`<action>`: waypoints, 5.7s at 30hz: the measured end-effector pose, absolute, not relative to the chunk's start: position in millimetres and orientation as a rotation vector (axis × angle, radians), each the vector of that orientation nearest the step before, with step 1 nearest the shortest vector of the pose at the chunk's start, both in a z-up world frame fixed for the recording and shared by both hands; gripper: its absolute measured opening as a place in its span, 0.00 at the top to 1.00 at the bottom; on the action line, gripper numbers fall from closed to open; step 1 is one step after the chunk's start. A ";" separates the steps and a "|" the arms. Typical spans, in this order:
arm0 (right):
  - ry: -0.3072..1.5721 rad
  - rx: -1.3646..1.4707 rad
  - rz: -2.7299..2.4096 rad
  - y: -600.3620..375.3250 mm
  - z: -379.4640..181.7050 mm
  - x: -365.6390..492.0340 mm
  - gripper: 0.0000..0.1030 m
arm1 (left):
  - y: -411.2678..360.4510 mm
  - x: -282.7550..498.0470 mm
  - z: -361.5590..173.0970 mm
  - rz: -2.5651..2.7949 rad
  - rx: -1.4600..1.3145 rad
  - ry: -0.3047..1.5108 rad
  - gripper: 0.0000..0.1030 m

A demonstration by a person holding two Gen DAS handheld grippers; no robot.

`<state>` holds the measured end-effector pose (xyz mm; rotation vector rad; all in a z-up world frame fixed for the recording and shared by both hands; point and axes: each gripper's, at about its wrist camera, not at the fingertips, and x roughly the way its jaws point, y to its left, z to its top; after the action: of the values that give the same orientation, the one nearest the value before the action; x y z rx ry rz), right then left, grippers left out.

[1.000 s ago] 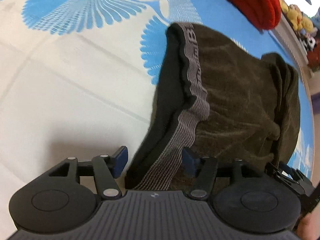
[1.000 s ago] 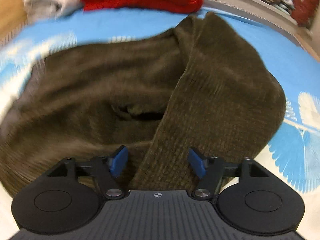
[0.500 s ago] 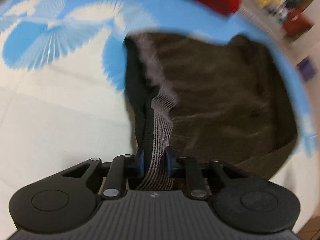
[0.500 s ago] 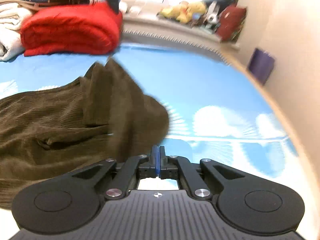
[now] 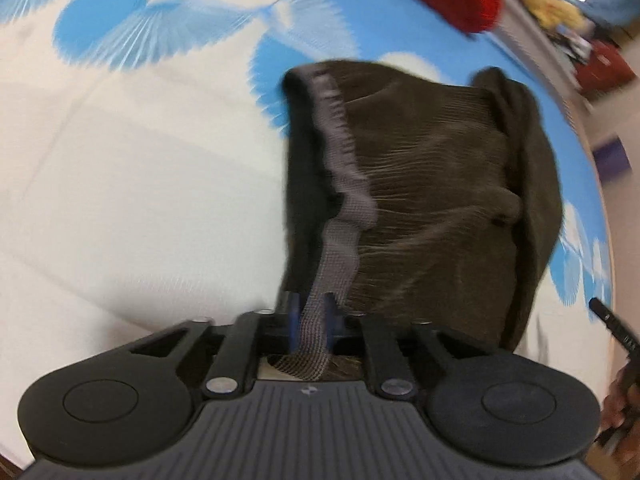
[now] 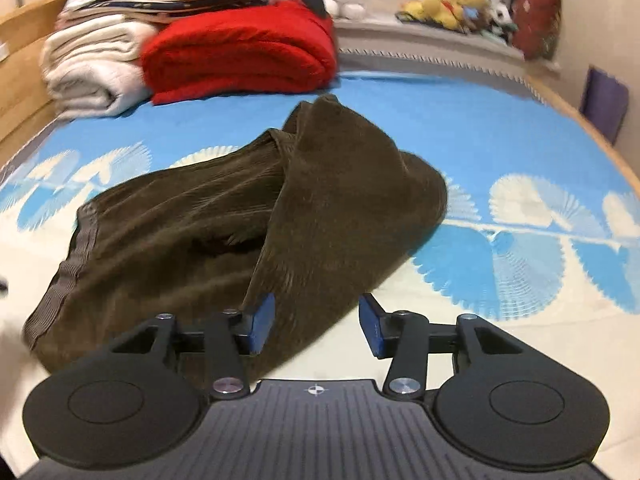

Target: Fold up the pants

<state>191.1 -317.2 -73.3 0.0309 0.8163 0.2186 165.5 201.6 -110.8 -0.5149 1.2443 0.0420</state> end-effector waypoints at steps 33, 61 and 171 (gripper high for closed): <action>0.672 -0.206 0.171 -321.6 -26.6 135.8 0.94 | 168.4 171.6 -69.1 0.022 -0.267 1.009 0.84; 0.861 -0.391 0.348 -182.4 -151.5 245.3 0.50 | 185.4 198.4 -153.3 0.131 -0.278 1.405 0.38; 0.639 0.718 -0.578 -728.1 -93.3 31.1 0.88 | 166.4 148.3 -152.7 -0.104 0.014 1.399 0.75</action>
<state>31.1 -728.1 -93.3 0.7180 0.6394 -0.5778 148.3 166.4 -152.7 0.0138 1.3988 -0.1040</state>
